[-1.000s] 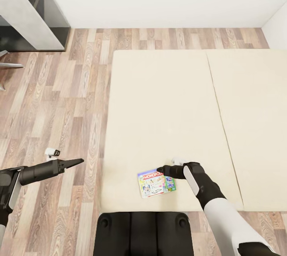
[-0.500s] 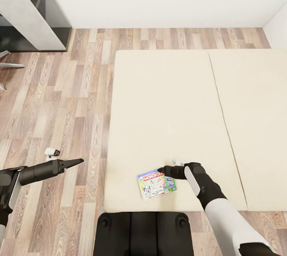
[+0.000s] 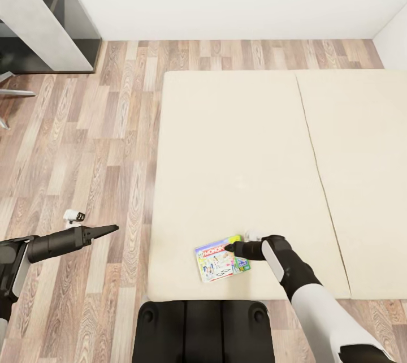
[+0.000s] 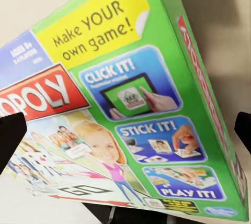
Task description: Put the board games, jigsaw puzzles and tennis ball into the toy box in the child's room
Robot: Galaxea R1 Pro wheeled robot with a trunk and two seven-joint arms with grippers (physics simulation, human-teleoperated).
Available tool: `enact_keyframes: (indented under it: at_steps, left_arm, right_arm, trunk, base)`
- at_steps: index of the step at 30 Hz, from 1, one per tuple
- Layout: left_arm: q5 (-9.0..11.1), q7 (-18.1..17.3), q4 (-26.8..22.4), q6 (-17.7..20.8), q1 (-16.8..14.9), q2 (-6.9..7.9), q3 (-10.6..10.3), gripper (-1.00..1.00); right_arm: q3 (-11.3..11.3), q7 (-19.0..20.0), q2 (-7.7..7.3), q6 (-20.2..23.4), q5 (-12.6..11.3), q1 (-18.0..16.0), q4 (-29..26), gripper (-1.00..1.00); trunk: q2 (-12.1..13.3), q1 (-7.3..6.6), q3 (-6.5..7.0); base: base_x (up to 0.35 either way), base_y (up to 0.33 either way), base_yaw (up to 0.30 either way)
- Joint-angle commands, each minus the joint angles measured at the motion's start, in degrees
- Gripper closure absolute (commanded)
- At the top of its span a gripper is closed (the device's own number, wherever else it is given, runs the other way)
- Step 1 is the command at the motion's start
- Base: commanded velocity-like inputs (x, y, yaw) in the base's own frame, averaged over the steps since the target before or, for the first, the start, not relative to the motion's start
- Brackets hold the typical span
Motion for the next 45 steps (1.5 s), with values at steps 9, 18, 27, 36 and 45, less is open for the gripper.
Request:
enact_keyframes:
  at_steps: [9,18,27,36,45]
  left_arm:
    - [-0.05,-0.24,0.01,0.61,-0.01,-0.02,0.00,-1.00]
    - [-0.05,-0.24,-0.01,0.61,-0.01,-0.01,0.00,-1.00]
    - [-0.05,-0.24,-0.01,0.61,-0.01,0.00,0.00,-1.00]
    - [-0.05,-0.24,-0.01,0.61,-0.01,0.00,0.00,-1.00]
    - [-0.05,-0.24,-0.01,0.61,-0.01,0.02,0.01,-1.00]
  right_arm:
    - [0.18,0.14,0.49,0.22,0.13,-0.01,0.29,-1.00]
    - [3.05,0.17,0.43,0.22,0.02,-0.09,0.31,-1.00]
    - [3.20,0.19,0.58,0.22,0.00,-0.09,0.31,-1.00]
    - [3.18,0.20,0.68,0.22,0.00,-0.09,0.31,-1.00]
    - [3.18,0.20,0.72,0.22,0.00,-0.09,0.31,-1.00]
  trunk:
    - [-0.09,0.03,-0.06]
    - [-0.09,0.03,-0.06]
    - [-0.09,0.03,-0.06]
    - [-0.09,0.03,-0.06]
    - [-0.09,0.03,-0.06]
  base:
    - [0.000,0.082,0.000]
    - [0.000,0.073,0.000]
    - [0.000,0.071,0.000]
    - [0.000,0.091,0.000]
    - [0.000,0.085,0.000]
